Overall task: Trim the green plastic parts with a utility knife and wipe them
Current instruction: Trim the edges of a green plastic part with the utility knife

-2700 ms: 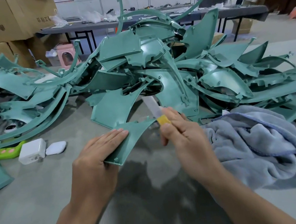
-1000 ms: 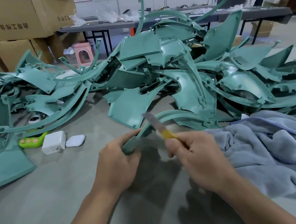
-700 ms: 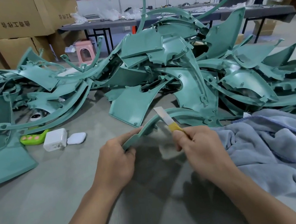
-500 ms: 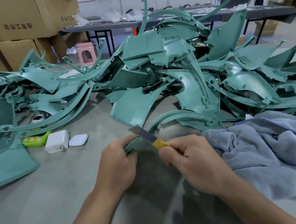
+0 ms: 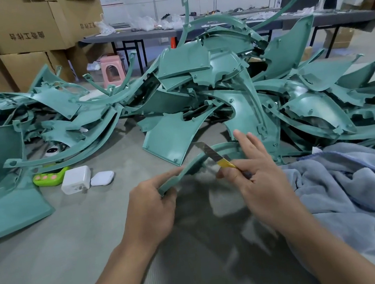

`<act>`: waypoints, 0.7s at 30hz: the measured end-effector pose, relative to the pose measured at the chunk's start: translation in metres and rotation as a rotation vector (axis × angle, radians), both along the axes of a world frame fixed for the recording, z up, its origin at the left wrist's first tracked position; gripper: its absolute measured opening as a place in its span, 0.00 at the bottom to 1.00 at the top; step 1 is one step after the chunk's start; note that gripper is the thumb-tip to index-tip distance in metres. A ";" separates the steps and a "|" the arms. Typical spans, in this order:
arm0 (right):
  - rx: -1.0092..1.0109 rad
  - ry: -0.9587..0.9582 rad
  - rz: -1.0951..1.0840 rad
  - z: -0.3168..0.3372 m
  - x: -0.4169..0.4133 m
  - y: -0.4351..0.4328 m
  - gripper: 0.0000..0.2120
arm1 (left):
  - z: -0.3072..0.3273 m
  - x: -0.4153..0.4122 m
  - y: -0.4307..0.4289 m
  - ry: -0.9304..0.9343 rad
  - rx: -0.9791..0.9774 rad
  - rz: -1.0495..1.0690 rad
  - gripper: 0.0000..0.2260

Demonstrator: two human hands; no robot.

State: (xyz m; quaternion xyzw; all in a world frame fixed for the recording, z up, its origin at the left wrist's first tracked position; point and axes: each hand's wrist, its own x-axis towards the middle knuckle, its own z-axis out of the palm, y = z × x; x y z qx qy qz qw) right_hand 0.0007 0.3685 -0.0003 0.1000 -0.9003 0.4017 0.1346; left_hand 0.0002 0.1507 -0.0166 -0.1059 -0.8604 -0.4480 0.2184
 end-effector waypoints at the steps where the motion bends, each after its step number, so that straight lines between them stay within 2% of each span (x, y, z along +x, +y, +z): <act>1: 0.020 -0.012 0.007 0.004 -0.001 0.001 0.10 | 0.002 0.003 0.000 0.061 0.025 0.004 0.20; 4: 0.055 0.119 -0.046 0.016 -0.007 0.009 0.12 | 0.008 0.007 -0.003 0.119 0.209 -0.014 0.14; 7: -0.048 0.185 -0.113 0.026 -0.006 0.018 0.17 | 0.011 0.002 -0.007 0.125 0.377 0.018 0.16; 10: -0.216 0.176 -0.103 0.035 0.000 0.018 0.17 | 0.016 -0.004 -0.008 0.061 0.630 0.043 0.23; 13: -0.253 0.169 -0.055 0.041 0.010 0.010 0.14 | 0.018 -0.010 -0.014 0.038 0.868 0.025 0.37; 15: -0.288 0.089 -0.053 0.035 0.012 0.003 0.15 | 0.018 -0.012 -0.014 -0.021 1.120 -0.027 0.36; 17: -0.422 -0.117 -0.030 0.027 0.012 -0.004 0.17 | 0.018 -0.013 -0.013 -0.140 1.262 -0.112 0.25; 19: -0.588 -0.343 0.022 0.019 0.012 -0.009 0.18 | 0.017 -0.012 -0.011 -0.279 1.266 -0.183 0.17; 21: -0.645 -0.438 0.037 0.015 0.012 -0.011 0.18 | 0.015 -0.013 -0.011 -0.336 1.208 -0.187 0.17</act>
